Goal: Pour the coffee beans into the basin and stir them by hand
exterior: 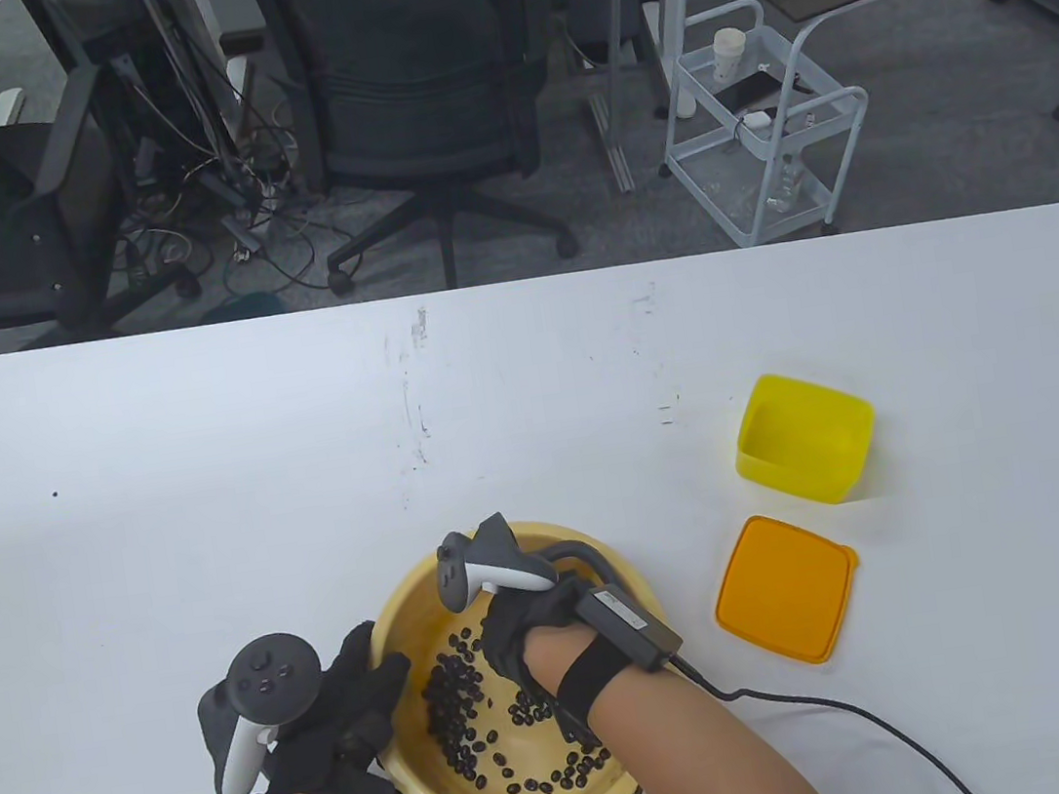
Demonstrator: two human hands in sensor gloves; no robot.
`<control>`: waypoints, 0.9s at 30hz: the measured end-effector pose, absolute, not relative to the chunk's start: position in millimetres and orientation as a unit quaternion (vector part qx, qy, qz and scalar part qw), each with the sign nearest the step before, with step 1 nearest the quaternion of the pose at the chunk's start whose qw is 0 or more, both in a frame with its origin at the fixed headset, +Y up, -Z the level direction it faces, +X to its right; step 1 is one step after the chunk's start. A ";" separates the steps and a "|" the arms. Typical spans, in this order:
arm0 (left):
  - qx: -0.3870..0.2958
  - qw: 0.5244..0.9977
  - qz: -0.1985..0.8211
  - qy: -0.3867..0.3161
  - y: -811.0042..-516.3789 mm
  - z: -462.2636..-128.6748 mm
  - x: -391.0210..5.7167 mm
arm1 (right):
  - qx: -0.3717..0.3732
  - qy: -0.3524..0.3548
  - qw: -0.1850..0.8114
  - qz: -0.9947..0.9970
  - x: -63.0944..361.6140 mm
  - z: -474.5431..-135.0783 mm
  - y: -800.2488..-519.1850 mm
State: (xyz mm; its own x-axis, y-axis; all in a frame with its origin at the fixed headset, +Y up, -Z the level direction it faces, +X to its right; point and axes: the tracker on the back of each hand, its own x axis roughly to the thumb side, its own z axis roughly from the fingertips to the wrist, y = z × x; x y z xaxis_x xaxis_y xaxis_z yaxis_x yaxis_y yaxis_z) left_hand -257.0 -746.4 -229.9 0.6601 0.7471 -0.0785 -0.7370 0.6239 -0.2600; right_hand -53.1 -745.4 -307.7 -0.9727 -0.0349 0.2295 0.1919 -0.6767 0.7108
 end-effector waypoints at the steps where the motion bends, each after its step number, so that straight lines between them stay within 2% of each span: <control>1: -0.135 0.901 0.411 -0.018 -746.5 -230.0 -257.0 | -0.091 -0.410 0.062 -0.905 -50.6 -306.6 -745.7; 4: -0.135 0.902 0.411 -0.016 -746.4 -229.9 -257.0 | -0.071 -0.466 0.051 -0.881 -43.1 -301.0 -747.8; 9: -0.133 0.903 0.409 -0.016 -746.3 -229.9 -256.8 | -0.060 -0.594 0.006 -0.802 -41.1 -281.1 -771.7; 11: -0.132 0.904 0.407 -0.016 -746.3 -230.0 -256.5 | -0.079 -0.613 -0.015 -0.786 -48.4 -274.9 -772.8; 13: -0.133 0.903 0.408 -0.016 -746.4 -229.9 -256.5 | -0.106 -0.627 -0.052 -0.770 -57.7 -271.1 -775.6; 15: -0.132 0.904 0.407 -0.016 -746.3 -229.9 -256.5 | -0.121 -0.655 -0.124 -0.735 -67.8 -266.8 -778.0; 16: -0.132 0.904 0.407 -0.017 -746.4 -229.9 -256.5 | -0.140 -0.664 -0.192 -0.709 -76.2 -265.4 -779.9; 19: -0.133 0.903 0.408 -0.020 -746.7 -230.2 -256.5 | -0.167 -0.644 -0.268 -0.697 -87.8 -270.0 -780.0; 22: -0.135 0.903 0.406 -0.027 -746.6 -231.0 -256.2 | -0.160 -0.621 -0.297 -0.707 -92.6 -281.1 -774.6; 24: -0.134 0.904 0.404 -0.028 -746.6 -231.1 -256.3 | -0.155 -0.582 -0.298 -0.741 -92.4 -290.3 -768.3; 27: -0.135 0.904 0.406 -0.029 -746.6 -231.3 -256.3 | -0.178 -0.487 -0.243 -0.820 -88.4 -299.7 -760.3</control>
State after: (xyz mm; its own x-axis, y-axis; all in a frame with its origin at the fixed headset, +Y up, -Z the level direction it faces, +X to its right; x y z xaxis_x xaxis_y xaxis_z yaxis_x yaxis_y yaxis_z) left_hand -256.3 -746.6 -231.3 0.6692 0.7409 -0.0568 -0.7252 0.6345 -0.2673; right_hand -88.4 -760.3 -299.7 -0.8183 0.5721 0.0559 -0.2244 -0.4075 0.8852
